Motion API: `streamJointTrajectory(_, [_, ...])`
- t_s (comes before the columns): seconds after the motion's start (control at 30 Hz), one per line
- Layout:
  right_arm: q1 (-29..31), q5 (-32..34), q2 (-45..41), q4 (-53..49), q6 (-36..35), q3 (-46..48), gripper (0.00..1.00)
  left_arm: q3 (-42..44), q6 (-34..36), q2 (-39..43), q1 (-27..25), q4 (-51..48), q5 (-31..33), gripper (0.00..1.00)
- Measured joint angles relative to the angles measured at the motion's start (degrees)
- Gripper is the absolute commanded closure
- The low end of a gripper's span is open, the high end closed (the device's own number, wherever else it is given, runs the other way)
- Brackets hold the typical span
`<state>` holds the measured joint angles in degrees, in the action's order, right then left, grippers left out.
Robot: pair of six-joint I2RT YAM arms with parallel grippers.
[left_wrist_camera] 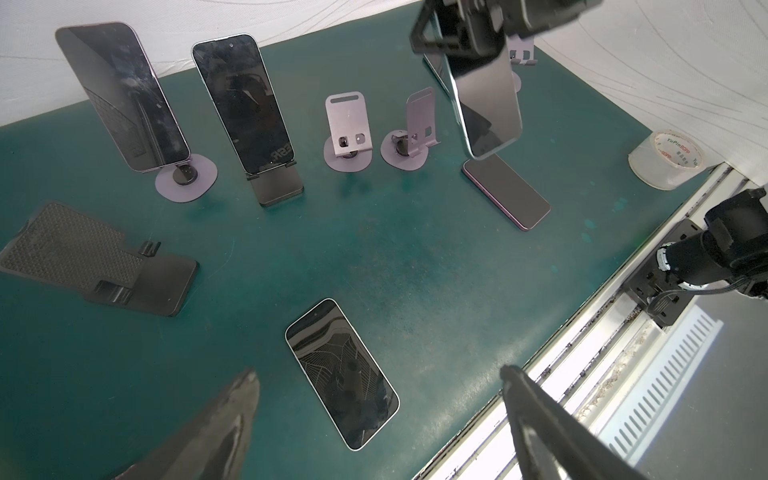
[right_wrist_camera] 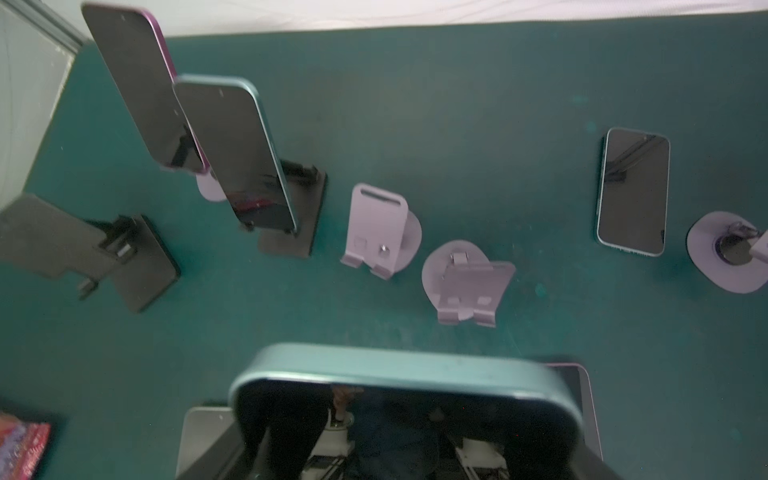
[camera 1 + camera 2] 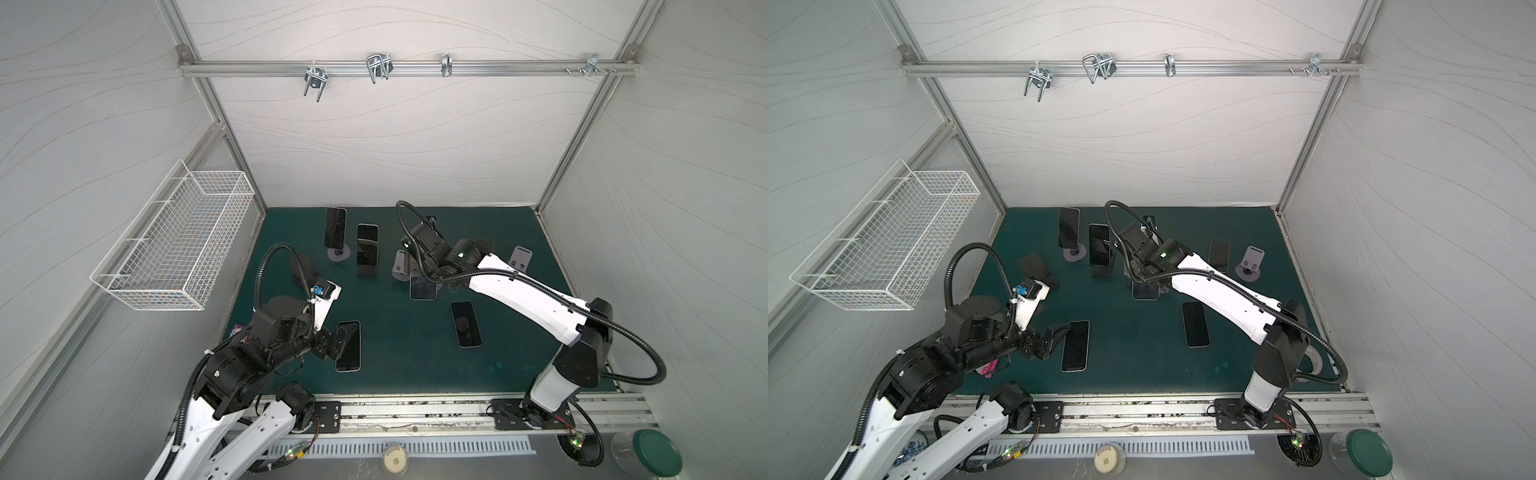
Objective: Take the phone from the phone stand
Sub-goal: 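Carry the mint-framed phone toward the robot with the right gripper, then lower the mint-framed phone toward the table beside the flat phones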
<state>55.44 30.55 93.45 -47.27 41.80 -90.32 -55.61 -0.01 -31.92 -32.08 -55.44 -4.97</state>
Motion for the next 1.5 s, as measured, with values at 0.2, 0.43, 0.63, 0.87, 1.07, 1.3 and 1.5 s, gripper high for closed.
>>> streamJointTrajectory(0.2, [1.38, -1.01, -5.20, -0.04, 2.86, 7.93, 0.52, 0.00, -0.28, 0.28, -0.68, 0.02, 1.18, 0.08])
streamJointTrajectory(0.43, [1.86, -1.38, -8.79, 0.04, 4.50, 12.31, 0.53, -0.04, -1.38, -0.11, -0.72, 0.98, 2.71, 0.08])
streamJointTrajectory(0.63, [1.86, -2.54, -9.18, 0.28, 4.50, 14.95, 0.55, -1.79, -2.08, -2.89, -0.72, 1.01, 3.72, 0.08])
streamJointTrajectory(0.87, [1.86, -4.37, -9.42, 3.02, 4.20, 20.44, 0.56, -2.38, -2.91, -4.48, -0.74, 1.36, 3.91, 0.09])
streamJointTrajectory(1.07, [1.70, -6.12, -9.42, 6.29, 4.22, 24.30, 0.57, -4.11, -4.20, -6.12, -1.25, 1.57, 3.65, 0.10])
streamJointTrajectory(1.3, [-0.28, -10.56, -8.94, 9.92, 4.07, 26.43, 0.57, -5.53, -5.18, -8.55, -1.31, 2.27, 3.43, 0.10])
streamJointTrajectory(1.5, [-2.82, -13.66, -7.13, 12.35, 3.56, 28.72, 0.57, -6.58, -5.90, -10.78, -1.31, 2.08, 3.52, 0.12])
